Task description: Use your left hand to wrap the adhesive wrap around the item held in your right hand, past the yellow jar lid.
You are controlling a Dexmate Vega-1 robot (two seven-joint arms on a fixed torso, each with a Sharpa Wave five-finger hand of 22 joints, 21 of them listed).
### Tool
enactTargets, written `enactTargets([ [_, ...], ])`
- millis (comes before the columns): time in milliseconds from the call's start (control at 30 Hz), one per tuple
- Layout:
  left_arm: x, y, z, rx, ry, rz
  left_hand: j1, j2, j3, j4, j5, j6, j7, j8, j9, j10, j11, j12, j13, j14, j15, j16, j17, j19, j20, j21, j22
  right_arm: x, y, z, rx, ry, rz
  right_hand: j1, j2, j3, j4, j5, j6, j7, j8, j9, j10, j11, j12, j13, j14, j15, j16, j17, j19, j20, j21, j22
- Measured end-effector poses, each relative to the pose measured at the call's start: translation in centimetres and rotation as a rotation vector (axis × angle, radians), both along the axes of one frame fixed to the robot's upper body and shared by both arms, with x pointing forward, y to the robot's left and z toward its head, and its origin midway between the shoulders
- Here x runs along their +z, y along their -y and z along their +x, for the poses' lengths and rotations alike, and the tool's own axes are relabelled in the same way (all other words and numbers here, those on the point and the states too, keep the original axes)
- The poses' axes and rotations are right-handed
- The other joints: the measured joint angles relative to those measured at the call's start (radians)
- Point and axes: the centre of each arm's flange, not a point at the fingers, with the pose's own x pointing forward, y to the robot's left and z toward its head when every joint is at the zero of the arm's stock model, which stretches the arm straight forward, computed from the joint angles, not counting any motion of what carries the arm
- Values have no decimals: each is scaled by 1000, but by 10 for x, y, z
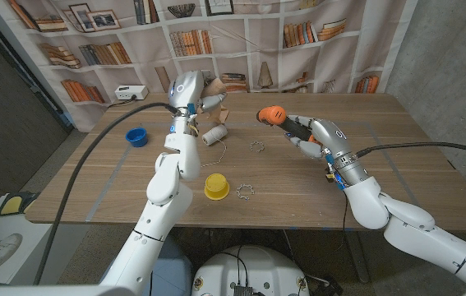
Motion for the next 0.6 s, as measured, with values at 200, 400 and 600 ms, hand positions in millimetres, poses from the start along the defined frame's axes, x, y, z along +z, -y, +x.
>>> enactTargets([
  [200, 5, 2, -3, -4, 16, 7, 0, 0, 0, 0, 0, 0, 0, -1, 0, 0, 0, 0, 1, 0, 0, -4, 4, 0, 0, 11, -4, 0, -5, -1, 18, 3, -10, 0, 0, 0, 0, 0, 0, 0, 0, 0, 0, 0, 0, 0, 0, 0, 0, 1, 0, 0, 0, 0],
  [400, 9, 5, -6, -14, 29, 14, -2, 2, 0, 0, -1, 0, 0, -5, 1, 0, 0, -1, 1, 0, 0, -7, 5, -4, -4, 19, -6, -1, -8, -1, 29, 3, -18, 0, 0, 0, 0, 0, 0, 0, -1, 0, 0, 0, 0, 0, 0, 0, 0, 1, 0, 0, 0, 1],
  [600, 12, 9, -8, -27, 43, 22, -3, 3, 0, 0, -1, 0, 0, -1, 1, 0, 0, -7, 8, 0, 0, -7, 9, -13, -2, 26, -9, -1, -13, -3, 42, 2, -30, 0, 0, 0, 0, 0, 0, 0, -1, 0, 0, 0, 0, 0, 0, 0, 0, 1, 0, 0, 0, 0],
])
